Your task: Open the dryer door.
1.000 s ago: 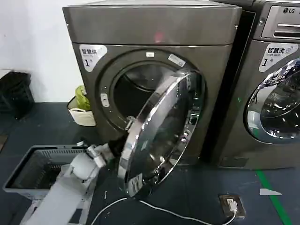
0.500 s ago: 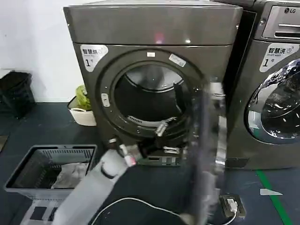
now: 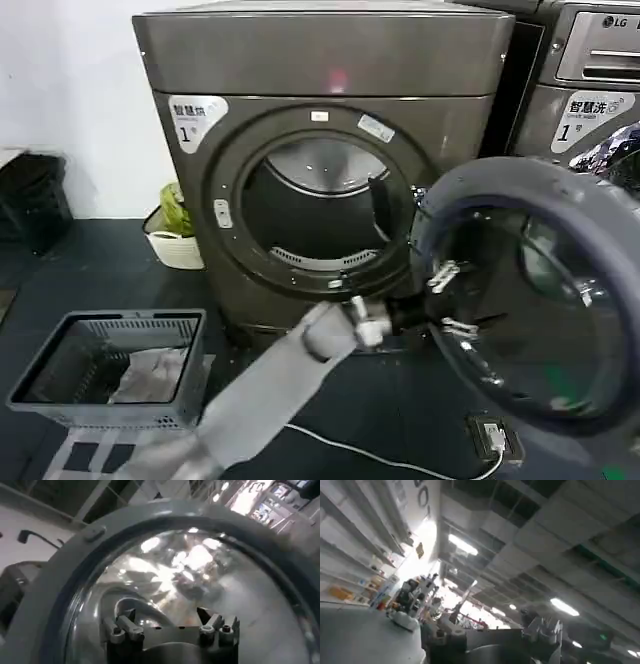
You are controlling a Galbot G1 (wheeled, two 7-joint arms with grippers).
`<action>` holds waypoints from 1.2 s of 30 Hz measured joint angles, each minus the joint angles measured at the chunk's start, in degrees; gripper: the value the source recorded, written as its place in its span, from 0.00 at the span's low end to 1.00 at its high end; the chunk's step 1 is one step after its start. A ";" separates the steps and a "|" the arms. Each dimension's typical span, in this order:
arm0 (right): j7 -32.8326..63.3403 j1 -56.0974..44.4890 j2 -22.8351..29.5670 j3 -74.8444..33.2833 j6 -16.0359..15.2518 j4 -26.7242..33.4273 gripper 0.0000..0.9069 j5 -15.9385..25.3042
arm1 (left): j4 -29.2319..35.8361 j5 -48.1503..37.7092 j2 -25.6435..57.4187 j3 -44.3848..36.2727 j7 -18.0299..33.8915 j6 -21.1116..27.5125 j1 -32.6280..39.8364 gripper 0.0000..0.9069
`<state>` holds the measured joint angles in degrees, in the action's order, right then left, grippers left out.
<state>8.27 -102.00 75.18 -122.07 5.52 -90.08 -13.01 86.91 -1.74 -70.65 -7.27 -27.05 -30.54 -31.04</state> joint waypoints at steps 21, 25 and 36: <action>4.21 -0.62 -1.84 -5.03 1.82 7.54 1.00 1.85 | -17.16 1.87 -19.02 -12.21 0.07 0.10 13.93 1.00; 4.28 -1.00 -2.66 -5.60 2.90 9.55 1.00 2.39 | -19.49 1.86 -21.57 -12.13 -0.05 0.16 14.42 1.00; 2.24 -3.20 -8.00 -7.69 6.11 16.90 1.00 2.66 | -17.59 2.06 -20.60 -11.12 -0.53 0.74 12.56 1.00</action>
<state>10.52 -105.20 67.18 -129.75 11.63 -73.18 -10.36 69.32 0.32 -91.24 -18.38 -27.59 -29.80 -18.48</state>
